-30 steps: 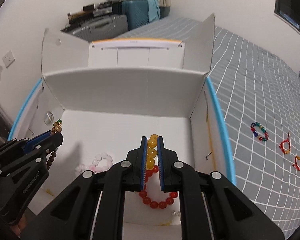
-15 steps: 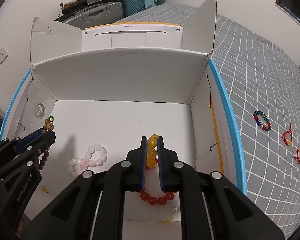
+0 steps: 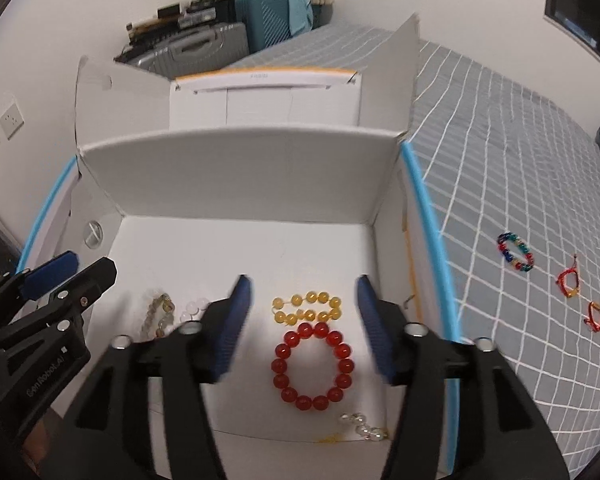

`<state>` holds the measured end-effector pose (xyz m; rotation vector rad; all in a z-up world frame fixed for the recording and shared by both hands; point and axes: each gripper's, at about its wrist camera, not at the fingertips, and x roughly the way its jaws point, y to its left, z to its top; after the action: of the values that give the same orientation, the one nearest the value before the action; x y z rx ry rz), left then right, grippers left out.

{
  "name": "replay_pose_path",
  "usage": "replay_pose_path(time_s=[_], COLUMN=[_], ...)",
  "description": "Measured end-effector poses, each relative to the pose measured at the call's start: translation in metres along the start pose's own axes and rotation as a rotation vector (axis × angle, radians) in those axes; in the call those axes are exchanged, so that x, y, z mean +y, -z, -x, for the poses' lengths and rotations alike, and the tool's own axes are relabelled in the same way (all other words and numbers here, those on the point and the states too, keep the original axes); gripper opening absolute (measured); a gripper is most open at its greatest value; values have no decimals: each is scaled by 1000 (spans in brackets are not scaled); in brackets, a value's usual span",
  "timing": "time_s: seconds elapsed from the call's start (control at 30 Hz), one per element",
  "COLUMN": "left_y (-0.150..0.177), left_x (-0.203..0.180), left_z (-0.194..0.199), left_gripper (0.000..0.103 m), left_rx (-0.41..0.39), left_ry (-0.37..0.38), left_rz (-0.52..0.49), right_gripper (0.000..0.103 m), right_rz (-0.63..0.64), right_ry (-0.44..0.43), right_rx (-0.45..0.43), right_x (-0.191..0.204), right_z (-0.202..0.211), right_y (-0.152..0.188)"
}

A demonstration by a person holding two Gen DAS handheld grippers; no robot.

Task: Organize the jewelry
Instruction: 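Open the left tool to drop the wooden bracelet while the right tool releases the yellow bracelet into the box, then move both tools back over the bed toward the string bracelets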

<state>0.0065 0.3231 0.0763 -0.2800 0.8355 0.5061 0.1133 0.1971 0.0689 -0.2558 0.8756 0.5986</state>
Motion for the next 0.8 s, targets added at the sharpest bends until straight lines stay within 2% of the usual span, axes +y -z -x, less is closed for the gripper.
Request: replay_pose_path(time_s=[0.13,0.2,0.37,0.5,0.8], left_y=[-1,-1,0,-1,3], left_x=[-1,-3,-19,-37,-100], left_z=[11,15,22,28,39], left_gripper=[74,77,87,97,97], left_rx=[-36,-47,-68,-87,-89], left_ry=[7,15,38,55,131], left_rz=[11,11,-3,-31,-122], right_gripper=[78,85,94,95,95], right_rz=[-26,-39,-83,-117,-176], right_ry=[14,26,64,105,187], right_rx=[-59,-86,-130,-153,-177], right_x=[-15,-25,-55,-85,-143], right_z=[21,30,51,66,100], right_y=[-1,0,4,11,31])
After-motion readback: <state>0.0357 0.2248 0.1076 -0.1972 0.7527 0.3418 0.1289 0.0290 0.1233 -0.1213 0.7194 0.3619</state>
